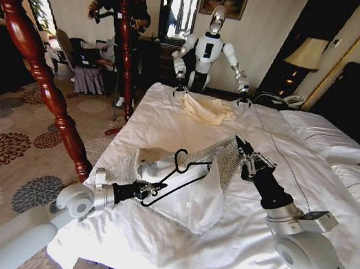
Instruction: Pick up the clothes from the bed and hang them on the clothes hanger.
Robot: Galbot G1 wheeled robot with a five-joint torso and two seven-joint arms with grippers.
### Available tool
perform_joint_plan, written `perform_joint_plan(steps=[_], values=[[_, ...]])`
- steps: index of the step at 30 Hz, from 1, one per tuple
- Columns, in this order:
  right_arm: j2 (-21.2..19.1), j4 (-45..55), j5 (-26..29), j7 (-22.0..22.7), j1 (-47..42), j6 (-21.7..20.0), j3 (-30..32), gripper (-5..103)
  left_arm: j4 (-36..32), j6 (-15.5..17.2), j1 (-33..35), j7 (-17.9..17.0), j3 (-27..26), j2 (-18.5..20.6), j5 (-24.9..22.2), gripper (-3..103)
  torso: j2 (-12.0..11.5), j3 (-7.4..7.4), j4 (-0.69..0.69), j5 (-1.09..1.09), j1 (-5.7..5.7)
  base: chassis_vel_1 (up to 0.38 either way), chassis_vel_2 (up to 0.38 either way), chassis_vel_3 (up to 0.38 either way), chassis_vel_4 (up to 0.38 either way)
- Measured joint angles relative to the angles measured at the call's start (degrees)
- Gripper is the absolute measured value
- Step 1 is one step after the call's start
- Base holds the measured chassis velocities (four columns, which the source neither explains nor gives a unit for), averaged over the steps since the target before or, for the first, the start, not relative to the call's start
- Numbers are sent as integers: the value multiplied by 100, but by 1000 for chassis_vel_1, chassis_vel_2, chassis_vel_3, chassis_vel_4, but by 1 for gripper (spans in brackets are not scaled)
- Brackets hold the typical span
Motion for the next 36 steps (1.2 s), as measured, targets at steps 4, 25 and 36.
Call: perform_joint_plan(steps=[4, 25, 36], values=[[10, -41, -24, 20, 11, 0, -3, 1, 15, 25, -31, -2, 70, -55, -73, 2, 0, 0, 0, 0, 0, 0, 0, 0, 0], [0, -176, 13, 73, 84, 91, 65, 1, -377, 56, 338, -38, -421, 290, -237, 2, 0, 0, 0, 0, 0, 0, 0, 0, 0], [-278, 128, -75, -344, -61, 323, 67, 1, -85, 39, -84, -164, 131, 120, -95, 2, 0, 0, 0, 0, 0, 0, 0, 0, 0]])
